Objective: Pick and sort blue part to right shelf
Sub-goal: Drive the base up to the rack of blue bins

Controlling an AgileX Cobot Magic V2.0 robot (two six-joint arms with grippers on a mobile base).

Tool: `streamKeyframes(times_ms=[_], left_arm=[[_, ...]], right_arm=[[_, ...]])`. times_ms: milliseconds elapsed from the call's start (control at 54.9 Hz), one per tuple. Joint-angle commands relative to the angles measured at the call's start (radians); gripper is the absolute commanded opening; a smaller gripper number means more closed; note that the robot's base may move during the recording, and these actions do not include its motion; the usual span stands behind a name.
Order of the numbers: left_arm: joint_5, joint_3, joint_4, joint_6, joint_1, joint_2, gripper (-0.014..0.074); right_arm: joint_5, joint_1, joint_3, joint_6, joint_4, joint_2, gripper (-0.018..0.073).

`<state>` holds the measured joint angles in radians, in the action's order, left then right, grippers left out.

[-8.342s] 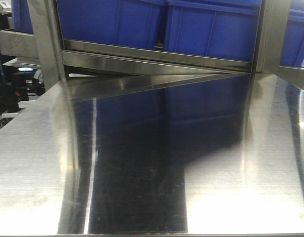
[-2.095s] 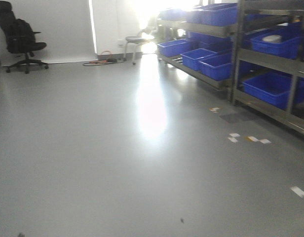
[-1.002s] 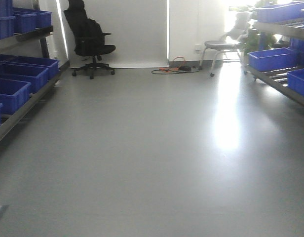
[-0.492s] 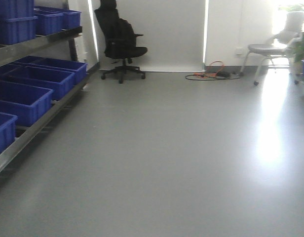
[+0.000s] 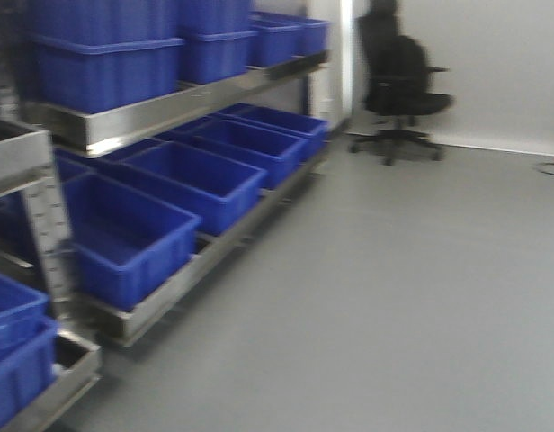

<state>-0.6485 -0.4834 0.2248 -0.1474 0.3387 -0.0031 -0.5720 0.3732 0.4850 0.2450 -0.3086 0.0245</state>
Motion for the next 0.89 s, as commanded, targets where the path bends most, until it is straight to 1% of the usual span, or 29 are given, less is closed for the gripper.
streamKeyframes(times_ms=[0, 874], left_arm=[[0.091, -0.029, 0.008, -0.005, 0.007, -0.023, 0.0242], [0.091, -0.029, 0.008, -0.005, 0.009, -0.023, 0.0242]], right_arm=[[0.091, -0.002, 0.029, -0.009, -0.020, 0.014, 0.0248], [0.091, -0.002, 0.029, -0.009, -0.020, 0.014, 0.0248]])
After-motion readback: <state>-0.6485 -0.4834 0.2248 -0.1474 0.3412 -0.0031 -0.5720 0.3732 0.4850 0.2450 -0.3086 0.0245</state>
